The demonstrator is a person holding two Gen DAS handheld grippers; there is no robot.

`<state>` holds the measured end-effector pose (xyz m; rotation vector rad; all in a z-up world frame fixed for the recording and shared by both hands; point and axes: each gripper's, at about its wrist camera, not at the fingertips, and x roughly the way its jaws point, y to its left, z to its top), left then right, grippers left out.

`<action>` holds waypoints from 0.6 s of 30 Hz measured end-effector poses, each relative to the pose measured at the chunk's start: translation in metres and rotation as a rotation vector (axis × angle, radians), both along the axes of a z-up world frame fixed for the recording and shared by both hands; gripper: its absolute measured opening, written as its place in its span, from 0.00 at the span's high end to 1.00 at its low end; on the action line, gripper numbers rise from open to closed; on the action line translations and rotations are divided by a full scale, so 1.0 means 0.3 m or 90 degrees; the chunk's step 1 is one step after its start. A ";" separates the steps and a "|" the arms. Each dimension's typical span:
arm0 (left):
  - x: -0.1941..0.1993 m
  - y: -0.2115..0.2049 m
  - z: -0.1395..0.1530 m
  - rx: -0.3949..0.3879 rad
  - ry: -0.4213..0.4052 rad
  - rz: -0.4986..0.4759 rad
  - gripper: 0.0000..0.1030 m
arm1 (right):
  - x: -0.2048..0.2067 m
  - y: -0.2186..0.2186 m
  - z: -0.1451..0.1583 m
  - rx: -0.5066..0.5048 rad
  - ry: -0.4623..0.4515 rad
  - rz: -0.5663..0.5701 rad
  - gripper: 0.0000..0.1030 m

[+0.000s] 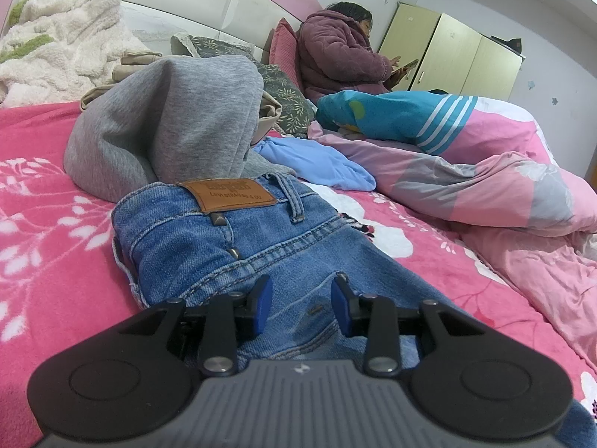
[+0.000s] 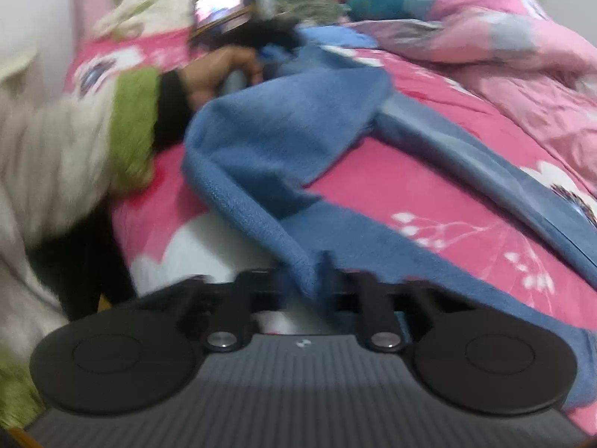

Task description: Fold clothes

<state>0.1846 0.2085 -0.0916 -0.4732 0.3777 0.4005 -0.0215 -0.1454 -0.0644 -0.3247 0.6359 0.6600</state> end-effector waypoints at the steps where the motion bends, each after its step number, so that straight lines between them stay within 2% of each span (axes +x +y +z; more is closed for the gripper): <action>1: 0.000 0.000 0.000 0.000 0.000 0.000 0.65 | 0.010 -0.037 0.039 0.027 -0.009 -0.020 0.96; 5: 0.000 -0.001 0.000 0.002 0.002 0.000 0.65 | 0.106 -0.276 0.205 0.167 -0.015 -0.156 0.96; 7: 0.001 -0.002 0.000 0.003 0.003 0.001 0.65 | 0.171 -0.420 0.257 0.235 -0.009 -0.237 0.96; 11: 0.003 -0.002 0.001 0.003 0.003 0.000 0.65 | 0.303 -0.657 0.227 0.306 0.056 -0.369 0.96; 13: 0.003 -0.003 0.002 0.003 0.003 0.000 0.65 | 0.369 -0.744 0.163 0.331 0.121 -0.427 0.93; 15: 0.003 -0.003 0.002 0.003 0.003 0.001 0.65 | 0.424 -0.783 0.096 0.301 0.200 -0.462 0.90; 16: 0.004 -0.003 0.002 0.004 0.004 0.001 0.65 | 0.433 -0.790 0.084 0.282 0.218 -0.469 0.86; 18: 0.004 -0.003 0.003 0.005 0.005 0.001 0.65 | 0.423 -0.772 0.126 0.244 0.197 -0.436 0.80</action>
